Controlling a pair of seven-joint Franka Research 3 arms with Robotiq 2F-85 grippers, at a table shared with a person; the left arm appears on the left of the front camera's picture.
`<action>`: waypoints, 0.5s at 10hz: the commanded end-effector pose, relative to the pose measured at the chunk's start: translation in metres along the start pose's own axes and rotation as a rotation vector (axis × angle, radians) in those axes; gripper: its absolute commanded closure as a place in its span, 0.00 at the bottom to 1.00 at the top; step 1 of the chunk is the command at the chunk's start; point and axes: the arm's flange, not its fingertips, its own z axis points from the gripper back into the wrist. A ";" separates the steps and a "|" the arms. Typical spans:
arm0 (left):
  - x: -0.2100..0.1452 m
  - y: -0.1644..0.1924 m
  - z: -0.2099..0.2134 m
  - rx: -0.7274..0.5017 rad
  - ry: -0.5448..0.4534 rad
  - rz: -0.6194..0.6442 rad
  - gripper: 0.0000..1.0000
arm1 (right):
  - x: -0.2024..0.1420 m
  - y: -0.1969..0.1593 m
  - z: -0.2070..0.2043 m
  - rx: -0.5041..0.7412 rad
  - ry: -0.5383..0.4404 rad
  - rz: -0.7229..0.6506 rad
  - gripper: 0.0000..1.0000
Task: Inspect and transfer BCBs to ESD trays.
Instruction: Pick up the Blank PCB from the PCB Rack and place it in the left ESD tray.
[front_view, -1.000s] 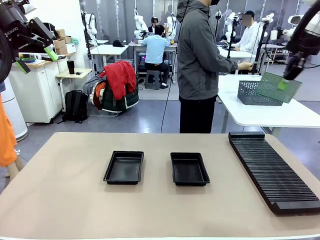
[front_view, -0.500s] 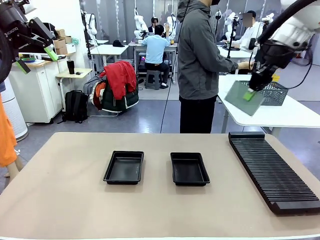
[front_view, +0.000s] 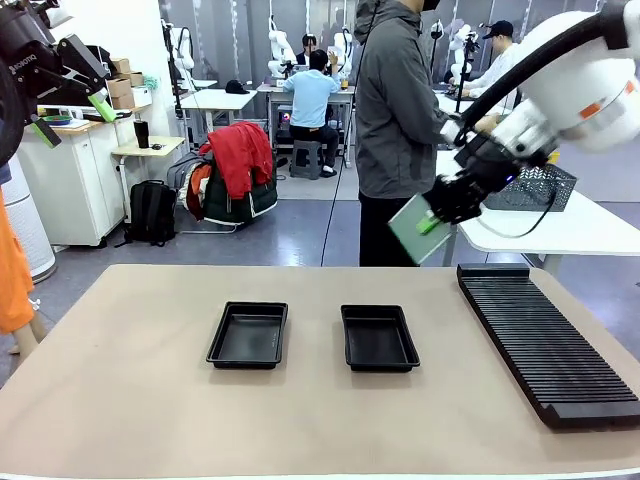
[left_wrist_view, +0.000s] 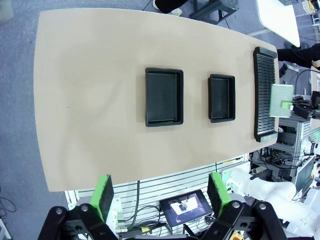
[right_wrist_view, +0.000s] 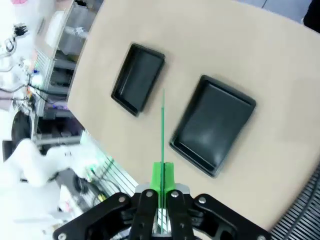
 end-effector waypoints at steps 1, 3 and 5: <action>0.000 0.001 0.000 -0.003 0.000 0.002 0.00 | -0.003 0.005 -0.047 0.088 -0.101 -0.100 0.98; 0.000 0.001 0.000 -0.003 0.000 0.002 0.00 | -0.005 0.016 -0.096 0.132 -0.147 -0.170 0.98; 0.000 0.001 0.000 -0.003 0.000 0.002 0.00 | -0.004 0.028 -0.148 0.218 -0.174 -0.214 0.98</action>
